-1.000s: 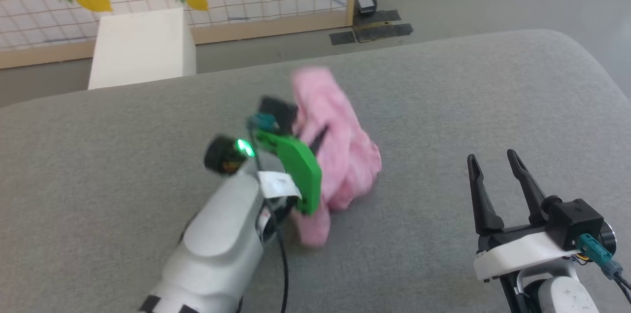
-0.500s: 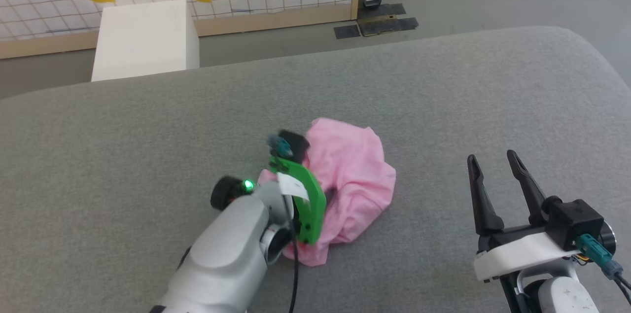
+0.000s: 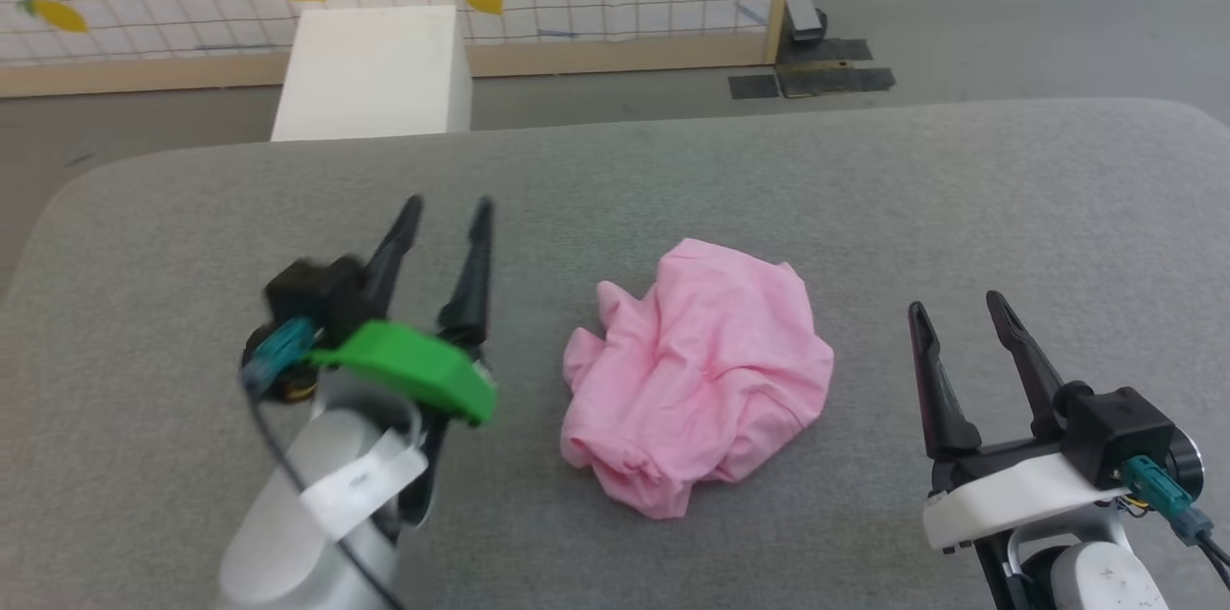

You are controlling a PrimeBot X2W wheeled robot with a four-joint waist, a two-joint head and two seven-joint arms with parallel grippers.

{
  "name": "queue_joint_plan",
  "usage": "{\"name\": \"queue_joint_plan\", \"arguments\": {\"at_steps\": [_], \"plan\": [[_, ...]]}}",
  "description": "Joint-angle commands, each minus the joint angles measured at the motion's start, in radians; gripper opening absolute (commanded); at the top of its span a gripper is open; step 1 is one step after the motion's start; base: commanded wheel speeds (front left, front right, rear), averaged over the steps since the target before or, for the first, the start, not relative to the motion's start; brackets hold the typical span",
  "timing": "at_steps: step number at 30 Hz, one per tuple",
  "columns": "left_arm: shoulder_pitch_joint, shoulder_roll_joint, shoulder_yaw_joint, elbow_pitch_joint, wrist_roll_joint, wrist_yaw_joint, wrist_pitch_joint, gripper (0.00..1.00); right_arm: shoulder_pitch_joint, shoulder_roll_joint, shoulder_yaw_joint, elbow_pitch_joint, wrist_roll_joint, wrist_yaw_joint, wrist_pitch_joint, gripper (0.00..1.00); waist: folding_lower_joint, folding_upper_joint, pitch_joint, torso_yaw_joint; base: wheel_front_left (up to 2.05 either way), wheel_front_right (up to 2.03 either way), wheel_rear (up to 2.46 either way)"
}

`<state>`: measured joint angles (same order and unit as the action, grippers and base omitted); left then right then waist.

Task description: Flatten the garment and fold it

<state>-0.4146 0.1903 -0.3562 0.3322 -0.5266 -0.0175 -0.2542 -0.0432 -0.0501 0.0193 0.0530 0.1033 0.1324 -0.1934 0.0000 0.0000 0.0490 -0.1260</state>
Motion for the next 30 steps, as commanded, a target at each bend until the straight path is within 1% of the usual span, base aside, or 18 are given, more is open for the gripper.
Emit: {"name": "queue_joint_plan", "arguments": {"at_steps": [1, 4, 9, 12, 14, 16, 19, 21, 23, 27, 30], "plan": [[0.053, 0.016, 0.025, -0.034, 0.017, 0.010, -0.006, 1.00, 0.013, 0.000, 0.002, -0.008, -0.010, -0.002, 0.005, 1.00, 0.0000, 0.0000, -0.015, 0.030, 0.00, 0.00, 0.00], [0.142, 0.027, 0.075, -0.098, 0.047, 0.023, -0.007, 1.00, 0.018, 0.000, 0.006, -0.013, -0.014, -0.002, 0.012, 1.00, 0.0000, 0.0000, -0.022, 0.049, 0.00, 0.00, 0.00], [0.277, 0.020, 0.151, -0.187, 0.090, 0.034, -0.007, 1.00, 0.024, 0.000, 0.037, -0.023, -0.031, -0.002, 0.028, 1.00, 0.0000, 0.0000, -0.029, 0.080, 0.00, 0.00, 0.00], [0.336, 0.004, 0.191, -0.230, 0.116, 0.040, -0.007, 1.00, 0.012, 0.000, 0.102, -0.022, -0.045, -0.002, 0.058, 1.00, 0.0000, 0.0000, -0.028, 0.099, 0.00, 0.00, 0.00], [0.369, -0.011, 0.209, -0.251, 0.129, 0.039, -0.007, 1.00, -0.005, 0.000, 0.175, -0.016, -0.055, -0.002, 0.091, 1.00, 0.0000, 0.0000, -0.025, 0.112, 0.00, 0.00, 0.00], [0.387, -0.022, 0.222, -0.263, 0.142, 0.031, -0.007, 1.00, -0.029, 0.000, 0.255, -0.001, -0.064, -0.002, 0.141, 1.00, 0.0000, 0.0000, -0.017, 0.128, 0.00, 0.00, 0.00], [0.392, -0.042, 0.237, -0.273, 0.161, 0.014, -0.007, 1.00, -0.078, 0.000, 0.363, 0.045, -0.077, -0.002, 0.248, 1.00, 0.0000, 0.0000, -0.001, 0.157, 0.00, 0.00, 0.00], [0.388, -0.058, 0.244, -0.274, 0.170, 0.003, -0.007, 1.00, -0.114, 0.000, 0.420, 0.083, -0.064, -0.002, 0.319, 1.00, 0.0000, 0.0000, 0.010, 0.176, 0.00, 0.00, 0.00], [0.381, -0.072, 0.248, -0.273, 0.179, -0.008, -0.008, 1.00, -0.149, 0.000, 0.459, 0.129, -0.079, -0.002, 0.403, 1.00, 0.0000, 0.0000, 0.020, 0.193, 0.00, 0.00, 0.00], [0.368, -0.097, 0.254, -0.260, 0.188, -0.028, -0.008, 1.00, -0.201, 0.000, 0.487, 0.188, -0.123, -0.002, 0.526, 1.00, 0.0000, 0.0000, 0.034, 0.225, 0.00, 0.00, 0.00], [0.357, -0.109, 0.246, -0.226, 0.185, -0.047, -0.008, 1.00, -0.219, 0.000, 0.478, 0.211, -0.160, -0.002, 0.589, 1.00, 0.0000, 0.0000, 0.042, 0.247, 0.00, 0.00, 0.00]]}}
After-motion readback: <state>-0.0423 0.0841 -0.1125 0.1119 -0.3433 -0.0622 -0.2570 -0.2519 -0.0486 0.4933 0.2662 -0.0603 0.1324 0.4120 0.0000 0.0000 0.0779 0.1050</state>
